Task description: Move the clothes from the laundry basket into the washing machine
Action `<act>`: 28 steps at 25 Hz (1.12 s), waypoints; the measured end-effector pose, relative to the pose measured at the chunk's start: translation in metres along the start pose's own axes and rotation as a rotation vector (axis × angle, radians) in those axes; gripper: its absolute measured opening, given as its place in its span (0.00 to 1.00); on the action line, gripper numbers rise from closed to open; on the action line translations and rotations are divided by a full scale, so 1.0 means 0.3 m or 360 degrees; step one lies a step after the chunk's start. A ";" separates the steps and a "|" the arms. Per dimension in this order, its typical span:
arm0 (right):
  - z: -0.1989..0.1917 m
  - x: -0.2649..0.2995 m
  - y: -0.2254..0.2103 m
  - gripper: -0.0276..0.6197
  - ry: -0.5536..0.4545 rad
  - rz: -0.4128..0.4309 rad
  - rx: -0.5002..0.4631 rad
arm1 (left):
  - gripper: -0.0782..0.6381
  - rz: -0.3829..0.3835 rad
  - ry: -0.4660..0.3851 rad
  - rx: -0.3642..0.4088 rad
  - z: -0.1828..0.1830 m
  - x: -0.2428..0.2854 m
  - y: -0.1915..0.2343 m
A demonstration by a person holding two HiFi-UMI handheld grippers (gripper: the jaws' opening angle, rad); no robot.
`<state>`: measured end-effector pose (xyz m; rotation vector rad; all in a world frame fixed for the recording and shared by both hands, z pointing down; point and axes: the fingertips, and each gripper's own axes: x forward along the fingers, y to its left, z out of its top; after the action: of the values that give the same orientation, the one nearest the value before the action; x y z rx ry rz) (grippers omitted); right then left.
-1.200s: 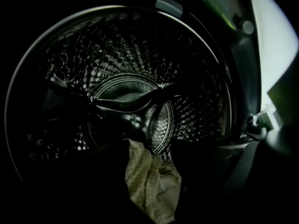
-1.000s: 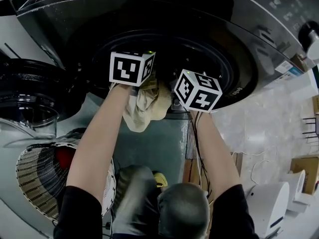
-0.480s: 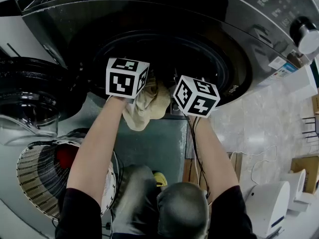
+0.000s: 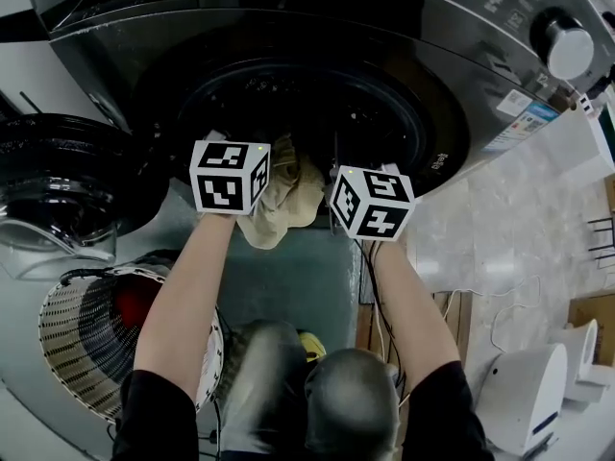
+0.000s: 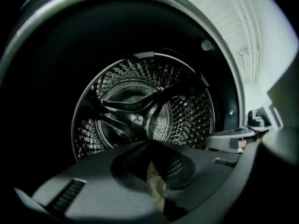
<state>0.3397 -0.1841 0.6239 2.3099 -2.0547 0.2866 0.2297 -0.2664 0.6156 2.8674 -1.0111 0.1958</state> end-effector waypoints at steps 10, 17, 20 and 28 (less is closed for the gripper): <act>-0.020 -0.025 0.020 0.05 0.0046 0.0071 -0.0021 | 0.12 0.0021 -0.0052 -0.0016 0.025 -0.047 -0.032; 0.032 -0.109 0.043 0.05 0.0163 0.0106 0.0028 | 0.12 0.0029 0.0025 -0.0157 0.081 -0.115 -0.082; 0.077 -0.157 0.075 0.05 0.0186 0.0138 0.0009 | 0.12 0.0026 0.0067 -0.0194 0.109 -0.154 -0.104; 0.264 -0.294 0.124 0.05 0.0237 0.0142 0.0091 | 0.12 0.0061 0.0163 -0.0218 0.259 -0.305 -0.143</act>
<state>0.3025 -0.1138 0.5284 2.1569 -2.1052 0.5110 0.1929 -0.1868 0.5229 2.6877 -1.0192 0.2625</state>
